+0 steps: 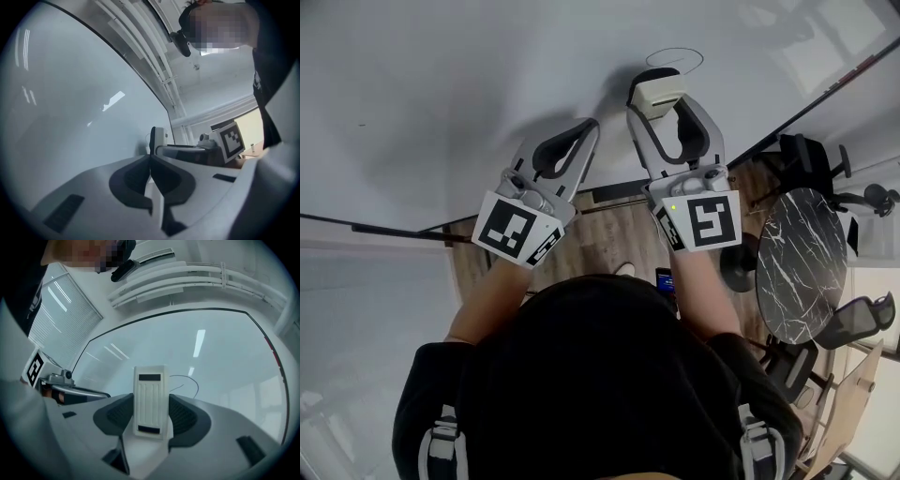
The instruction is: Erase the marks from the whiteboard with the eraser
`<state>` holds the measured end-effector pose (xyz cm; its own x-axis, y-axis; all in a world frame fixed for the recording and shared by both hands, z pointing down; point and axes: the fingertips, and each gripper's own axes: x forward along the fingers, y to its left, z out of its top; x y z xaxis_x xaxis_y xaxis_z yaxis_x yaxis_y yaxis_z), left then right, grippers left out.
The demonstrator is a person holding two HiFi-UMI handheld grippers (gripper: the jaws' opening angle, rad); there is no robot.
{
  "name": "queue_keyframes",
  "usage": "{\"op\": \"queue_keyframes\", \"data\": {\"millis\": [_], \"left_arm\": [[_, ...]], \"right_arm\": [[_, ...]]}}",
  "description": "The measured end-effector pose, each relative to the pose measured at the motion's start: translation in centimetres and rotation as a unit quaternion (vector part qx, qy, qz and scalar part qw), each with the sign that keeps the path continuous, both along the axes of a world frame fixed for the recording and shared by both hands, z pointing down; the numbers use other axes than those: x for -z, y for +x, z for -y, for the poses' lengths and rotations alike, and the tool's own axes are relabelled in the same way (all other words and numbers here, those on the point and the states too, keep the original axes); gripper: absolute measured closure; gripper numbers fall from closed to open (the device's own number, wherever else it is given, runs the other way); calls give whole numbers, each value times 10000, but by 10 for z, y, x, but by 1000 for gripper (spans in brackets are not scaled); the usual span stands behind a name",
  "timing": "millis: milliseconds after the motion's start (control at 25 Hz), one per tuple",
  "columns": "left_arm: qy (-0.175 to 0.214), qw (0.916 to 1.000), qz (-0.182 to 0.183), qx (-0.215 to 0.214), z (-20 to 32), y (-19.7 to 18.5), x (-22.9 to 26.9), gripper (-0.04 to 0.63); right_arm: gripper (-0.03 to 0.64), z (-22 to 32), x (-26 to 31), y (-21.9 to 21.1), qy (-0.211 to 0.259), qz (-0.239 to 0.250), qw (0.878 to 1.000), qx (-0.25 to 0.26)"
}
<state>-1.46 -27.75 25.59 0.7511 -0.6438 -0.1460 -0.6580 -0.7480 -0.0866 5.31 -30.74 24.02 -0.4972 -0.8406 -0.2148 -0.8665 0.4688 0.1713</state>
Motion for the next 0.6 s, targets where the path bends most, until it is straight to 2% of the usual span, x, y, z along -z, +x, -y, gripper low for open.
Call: {"op": "queue_keyframes", "data": {"millis": [600], "left_arm": [[51, 9998, -74, 175, 8, -21, 4, 589]], "right_arm": [[383, 18, 9, -19, 328, -250, 9984, -398]]}}
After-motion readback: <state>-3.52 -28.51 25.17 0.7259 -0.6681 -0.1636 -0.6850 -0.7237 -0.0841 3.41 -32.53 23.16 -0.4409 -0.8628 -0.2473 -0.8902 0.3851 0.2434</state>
